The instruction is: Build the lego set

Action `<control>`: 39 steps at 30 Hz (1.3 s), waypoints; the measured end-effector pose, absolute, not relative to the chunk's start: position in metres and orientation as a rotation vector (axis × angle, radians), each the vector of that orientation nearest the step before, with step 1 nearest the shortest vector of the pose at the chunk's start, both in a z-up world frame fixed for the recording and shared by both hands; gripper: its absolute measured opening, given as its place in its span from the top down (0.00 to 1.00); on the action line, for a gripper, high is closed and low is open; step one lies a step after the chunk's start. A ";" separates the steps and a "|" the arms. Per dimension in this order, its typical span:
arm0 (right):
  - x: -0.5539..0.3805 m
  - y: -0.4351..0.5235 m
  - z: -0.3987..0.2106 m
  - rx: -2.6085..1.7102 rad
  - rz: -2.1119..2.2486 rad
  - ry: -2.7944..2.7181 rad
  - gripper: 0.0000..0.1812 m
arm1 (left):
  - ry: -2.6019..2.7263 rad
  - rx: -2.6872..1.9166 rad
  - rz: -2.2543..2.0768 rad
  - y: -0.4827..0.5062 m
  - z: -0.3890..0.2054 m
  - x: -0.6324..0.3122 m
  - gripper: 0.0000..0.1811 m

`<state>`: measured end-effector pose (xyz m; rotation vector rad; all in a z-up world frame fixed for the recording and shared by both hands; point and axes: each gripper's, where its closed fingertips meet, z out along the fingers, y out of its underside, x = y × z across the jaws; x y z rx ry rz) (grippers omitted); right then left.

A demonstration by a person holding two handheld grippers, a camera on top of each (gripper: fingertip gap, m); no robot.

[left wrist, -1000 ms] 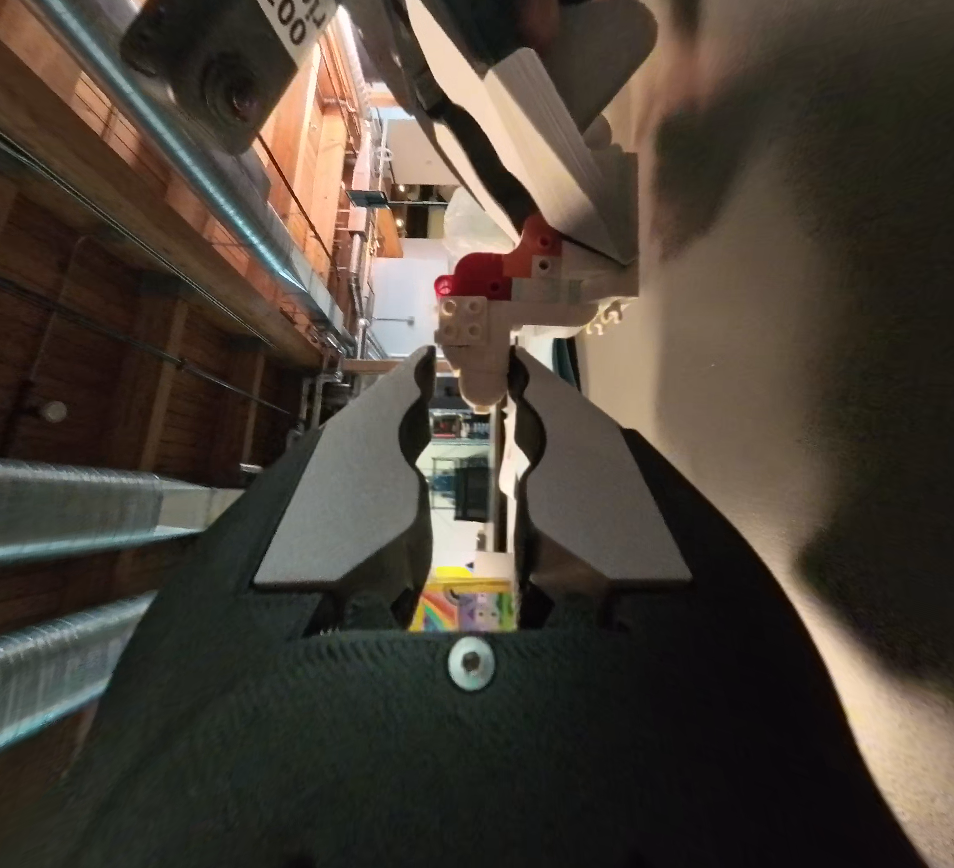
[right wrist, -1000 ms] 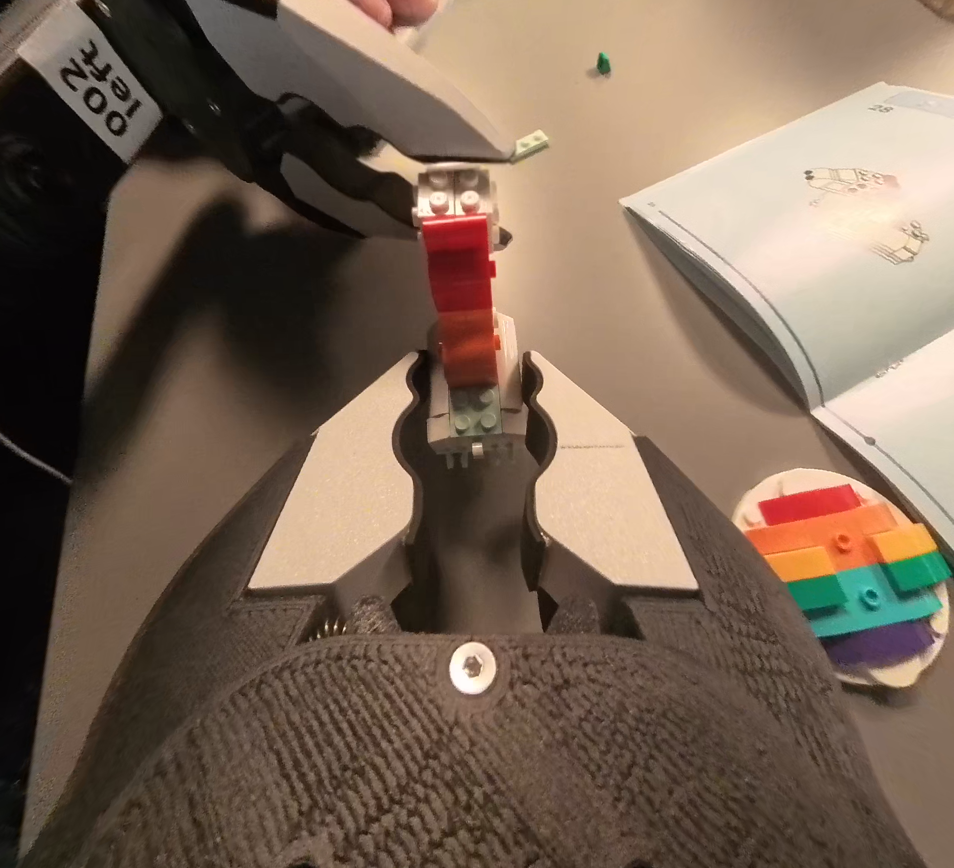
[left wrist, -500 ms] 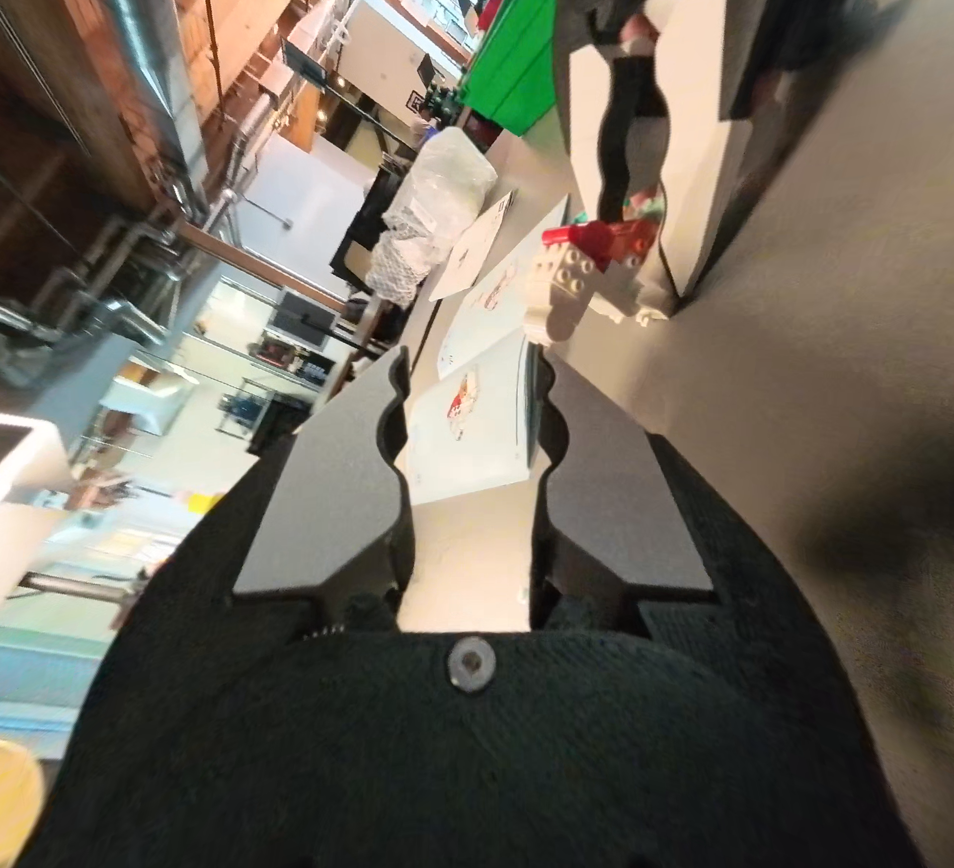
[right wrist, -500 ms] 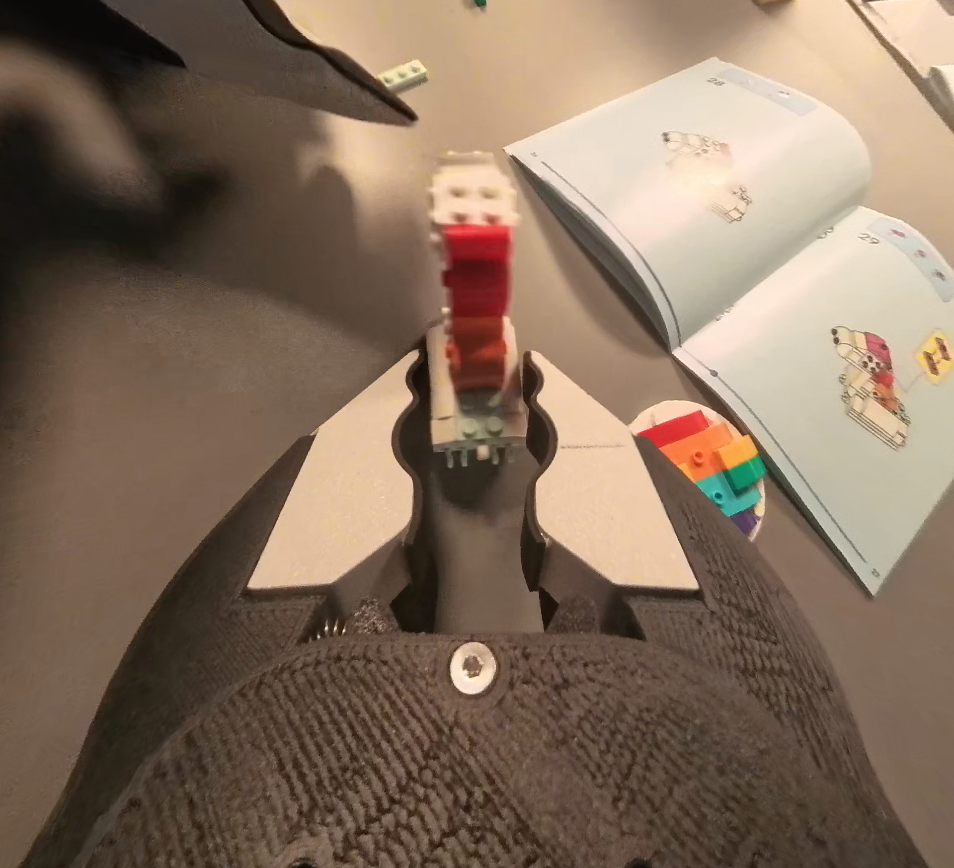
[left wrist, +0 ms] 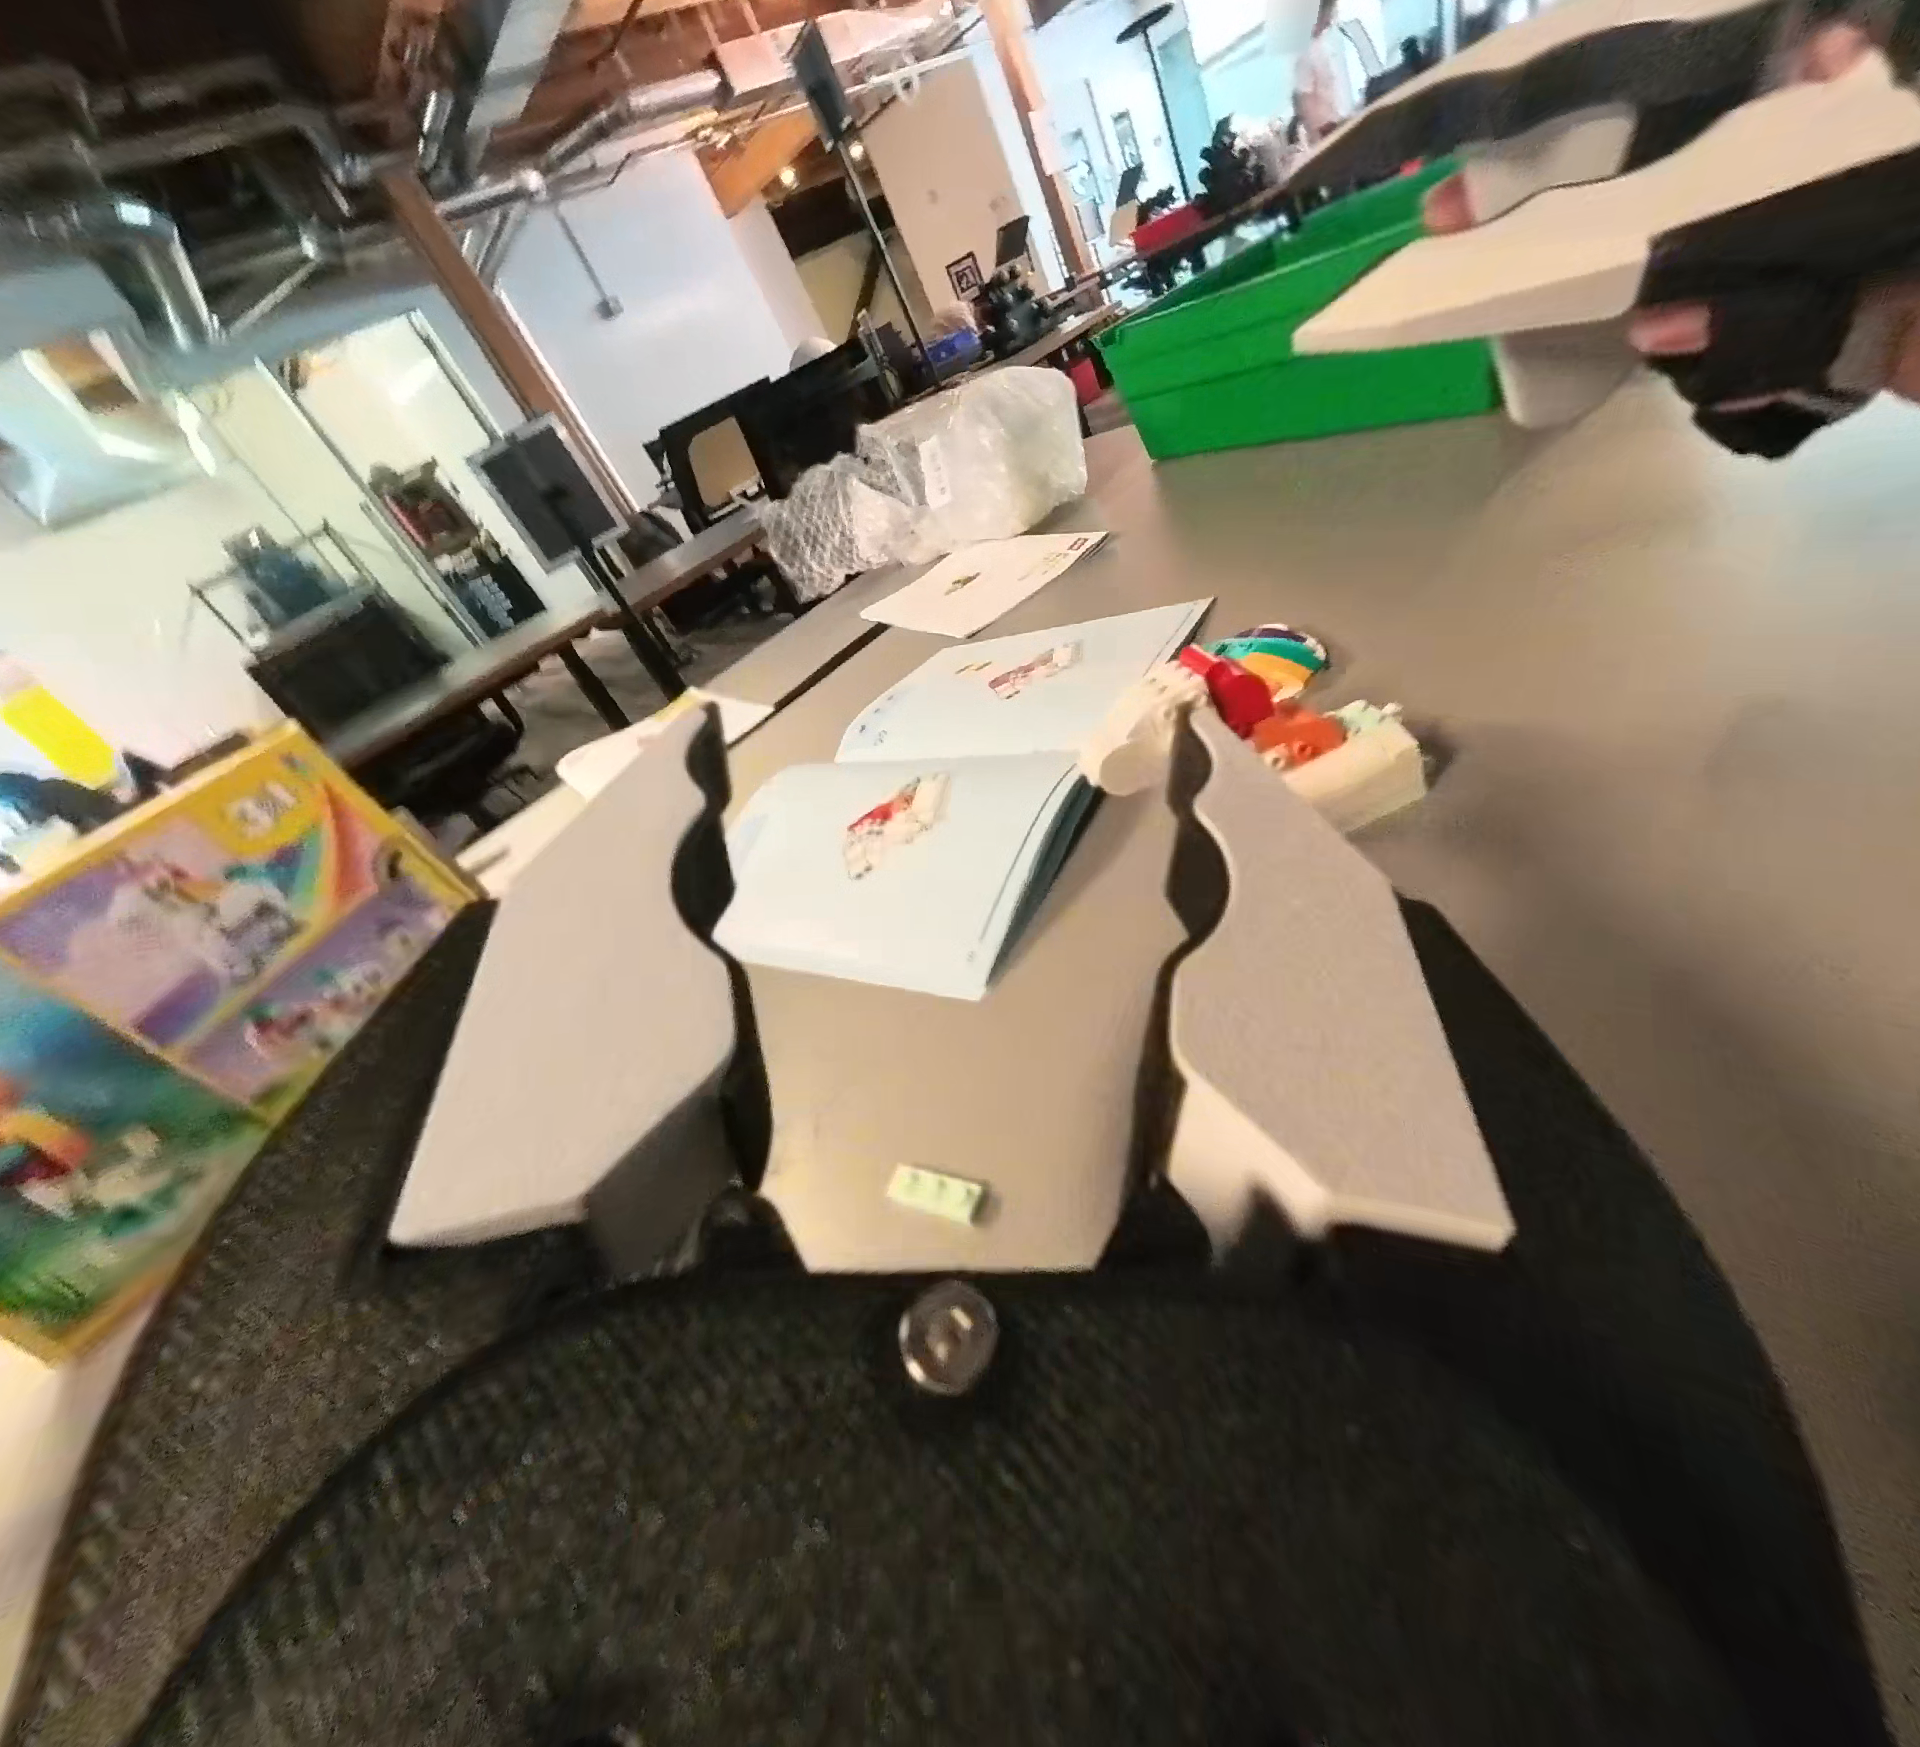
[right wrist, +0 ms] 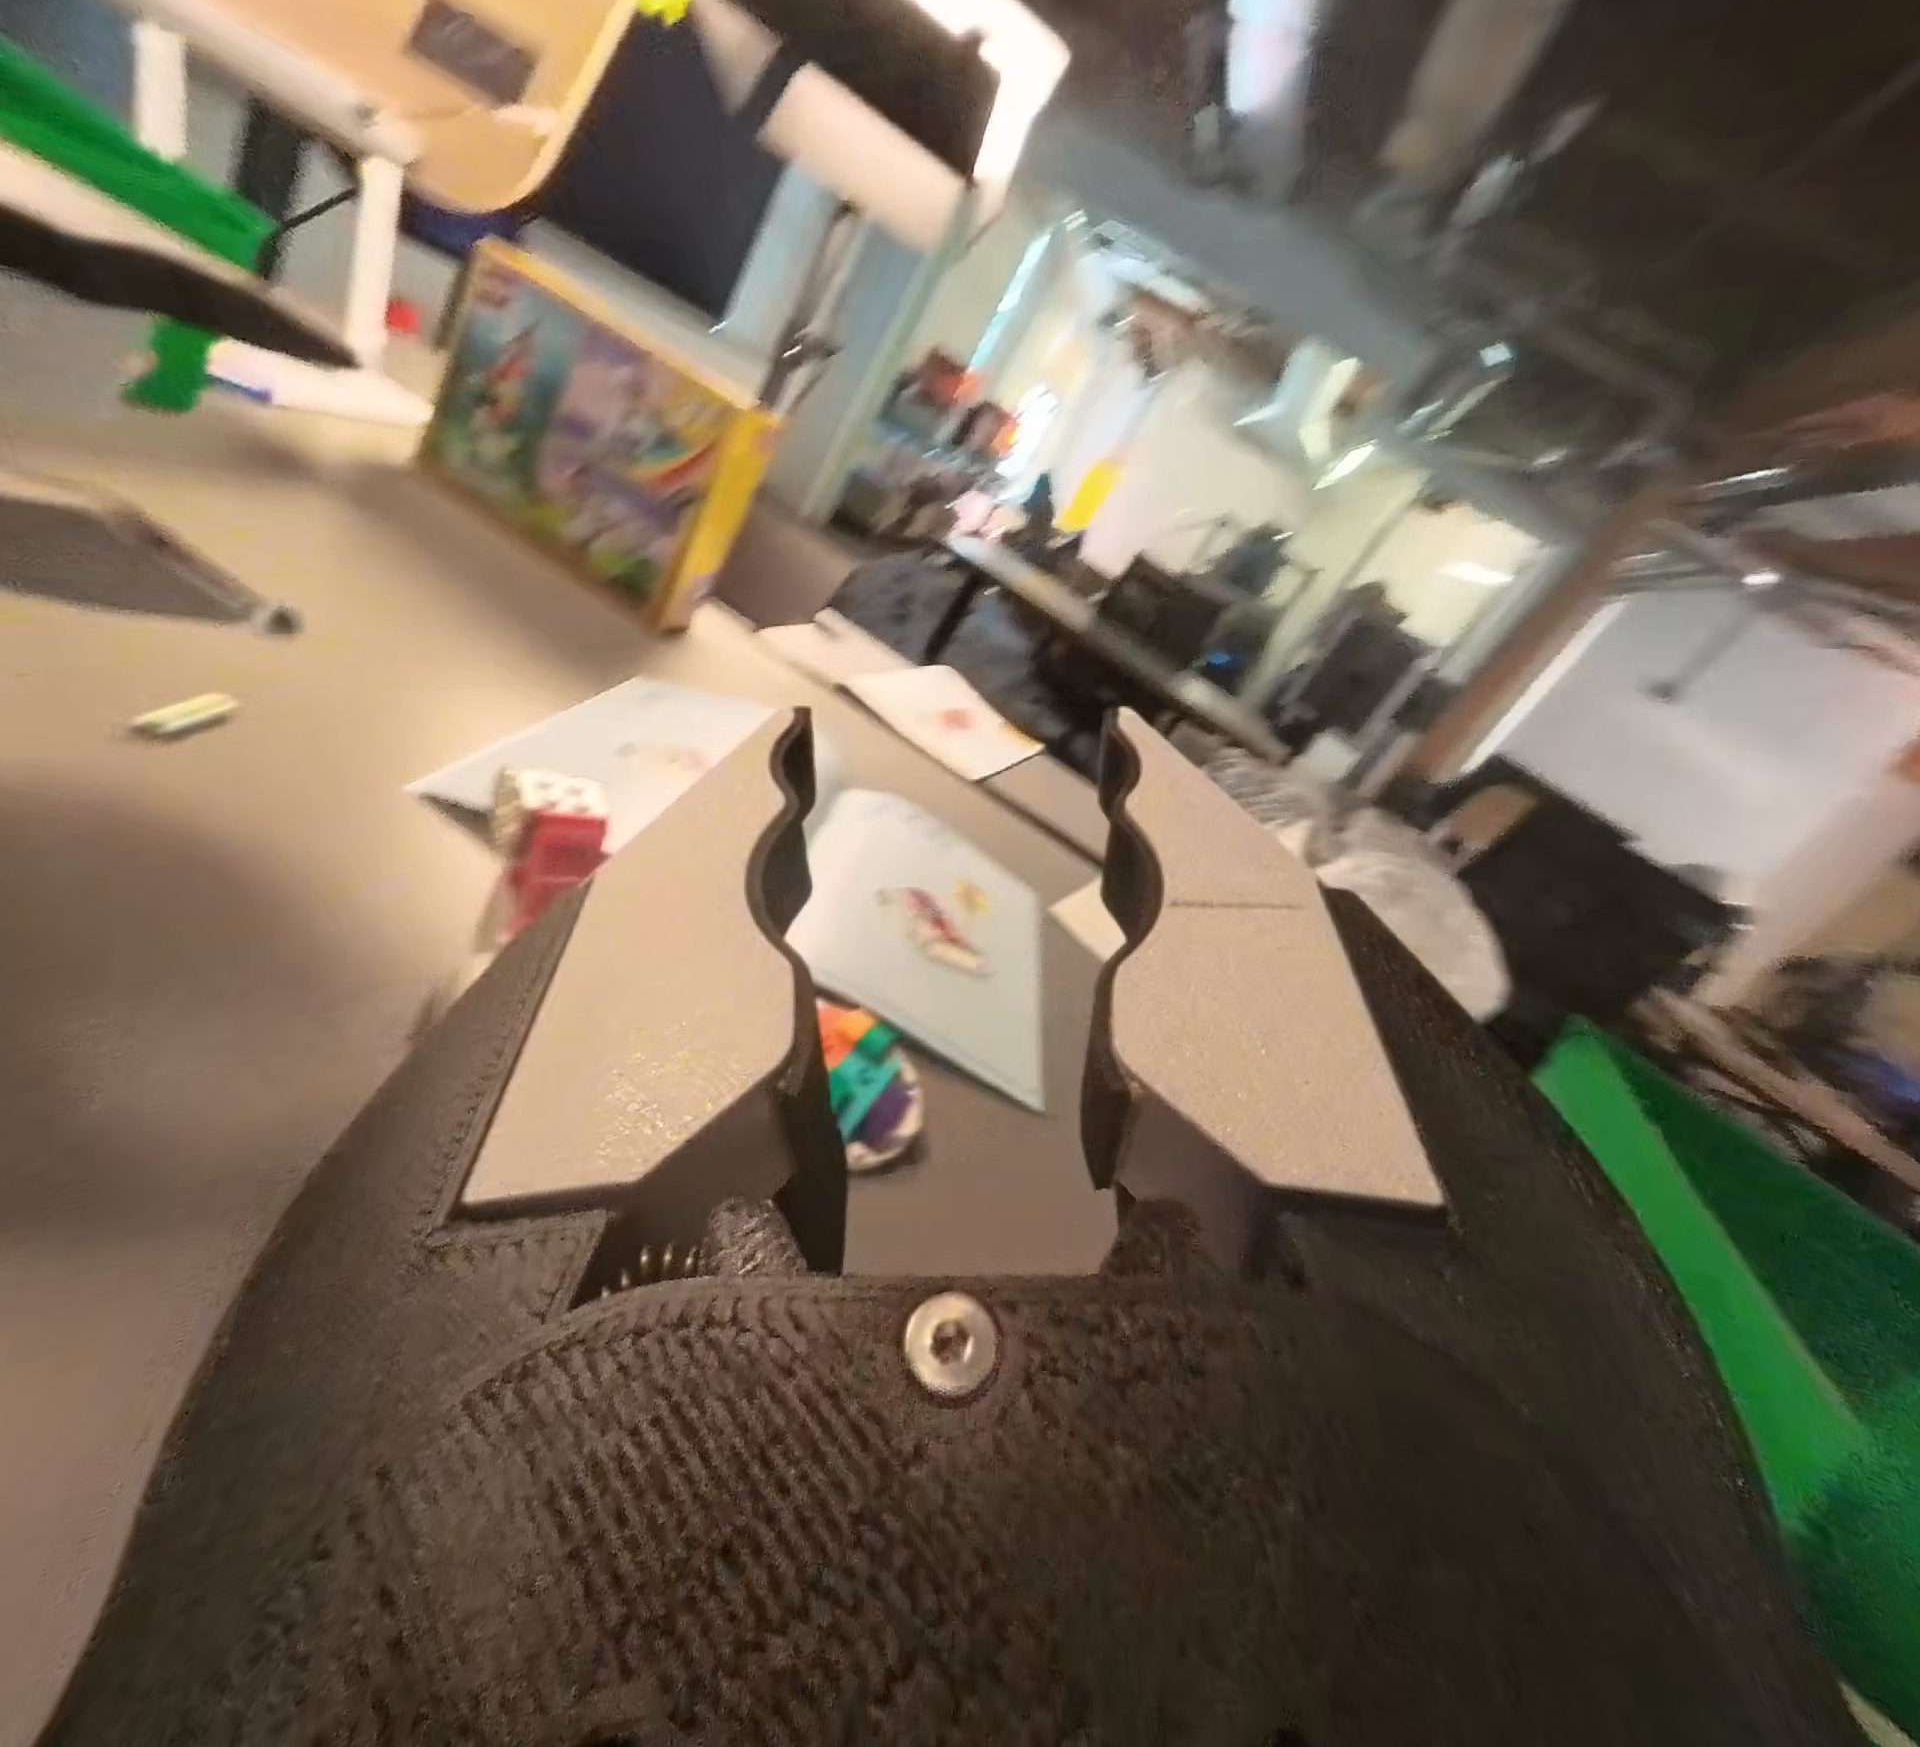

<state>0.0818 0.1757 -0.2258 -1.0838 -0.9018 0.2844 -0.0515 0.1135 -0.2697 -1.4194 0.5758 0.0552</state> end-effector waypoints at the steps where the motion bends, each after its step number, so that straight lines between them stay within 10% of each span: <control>1: 0.091 0.176 -0.218 -1.064 0.264 -0.847 0.70 | 0.536 -1.438 0.035 0.110 -0.271 -0.053 0.51; 9: 0.246 0.146 -0.180 -1.040 0.159 -0.434 0.69 | 0.376 -1.532 -0.011 0.069 -0.277 -0.048 0.39; 18: 0.515 0.052 -0.321 -1.464 -0.248 0.092 0.67 | 0.394 -1.508 -0.007 0.062 -0.276 -0.029 0.29; 25: 0.507 0.044 -0.414 -1.503 -0.319 0.186 0.68 | 0.420 -1.445 -0.024 0.067 -0.270 -0.015 0.21; 39: 0.483 0.056 -0.400 -1.448 -0.339 0.029 0.70 | 0.379 -1.360 -0.035 0.080 -0.259 -0.017 0.16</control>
